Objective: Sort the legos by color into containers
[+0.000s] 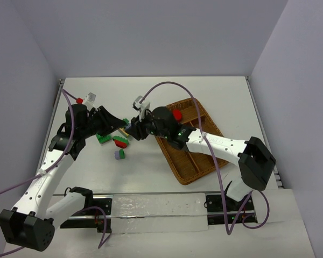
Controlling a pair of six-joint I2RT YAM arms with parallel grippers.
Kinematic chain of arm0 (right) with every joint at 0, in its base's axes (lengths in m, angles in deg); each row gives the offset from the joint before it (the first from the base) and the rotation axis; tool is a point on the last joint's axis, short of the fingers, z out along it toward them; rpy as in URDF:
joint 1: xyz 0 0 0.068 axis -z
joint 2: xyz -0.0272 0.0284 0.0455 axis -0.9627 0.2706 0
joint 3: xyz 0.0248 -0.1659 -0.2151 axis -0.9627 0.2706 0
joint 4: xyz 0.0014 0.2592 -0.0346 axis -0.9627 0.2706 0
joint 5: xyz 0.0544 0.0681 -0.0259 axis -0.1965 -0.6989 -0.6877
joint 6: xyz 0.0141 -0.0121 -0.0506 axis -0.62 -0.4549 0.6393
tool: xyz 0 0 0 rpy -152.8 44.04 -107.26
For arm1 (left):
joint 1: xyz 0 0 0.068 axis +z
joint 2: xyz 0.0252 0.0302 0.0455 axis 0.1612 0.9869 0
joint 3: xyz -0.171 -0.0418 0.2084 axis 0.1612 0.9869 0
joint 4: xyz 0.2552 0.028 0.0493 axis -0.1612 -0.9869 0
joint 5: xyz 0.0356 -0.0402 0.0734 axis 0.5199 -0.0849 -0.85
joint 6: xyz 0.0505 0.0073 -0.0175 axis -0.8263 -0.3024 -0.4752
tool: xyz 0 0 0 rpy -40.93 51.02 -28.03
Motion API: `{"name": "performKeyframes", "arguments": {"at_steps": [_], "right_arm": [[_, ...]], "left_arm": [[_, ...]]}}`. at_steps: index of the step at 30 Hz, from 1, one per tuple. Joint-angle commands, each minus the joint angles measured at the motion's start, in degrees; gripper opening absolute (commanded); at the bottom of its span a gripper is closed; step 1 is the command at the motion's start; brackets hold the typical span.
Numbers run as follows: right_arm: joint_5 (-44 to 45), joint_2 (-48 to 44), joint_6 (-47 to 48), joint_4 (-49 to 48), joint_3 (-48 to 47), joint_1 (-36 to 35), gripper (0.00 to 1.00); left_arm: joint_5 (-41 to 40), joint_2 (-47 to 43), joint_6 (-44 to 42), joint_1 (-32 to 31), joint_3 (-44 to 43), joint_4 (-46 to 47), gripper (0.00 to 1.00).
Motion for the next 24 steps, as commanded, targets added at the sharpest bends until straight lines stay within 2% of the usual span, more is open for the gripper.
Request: {"name": "performKeyframes", "arguments": {"at_steps": [1,9,12,14,17,19,24], "right_arm": [[2.1,-4.6,0.5,1.0,5.4,-0.1,0.0],[7.9,-11.7,-1.3,2.0,12.8,-0.1,0.0],[19.9,-14.3,-5.2,6.7,14.2,2.6,0.0],[22.7,-16.3,-8.8,8.8,15.7,6.8,0.0],[19.4,-19.0,-14.4,9.3,19.0,15.3,0.0],[19.0,-18.8,-16.0,10.5,19.7,18.2,0.0],[20.1,-14.7,-16.7,14.0,19.6,20.1,0.0]], "left_arm": [[-5.4,-3.1,2.5,0.7,-1.1,3.0,0.0],[-7.3,-4.1,2.7,2.1,-1.5,2.4,0.0],[-4.0,-3.0,1.5,2.1,-1.6,3.2,0.0],[-1.3,-2.1,0.7,2.0,-1.1,4.1,0.0],[0.1,-1.0,0.2,1.3,-0.6,4.8,0.0],[-1.4,-0.6,-0.6,-0.5,-1.0,3.9,0.0],[-3.4,0.5,-2.0,-2.6,-1.8,2.3,0.0]]}}
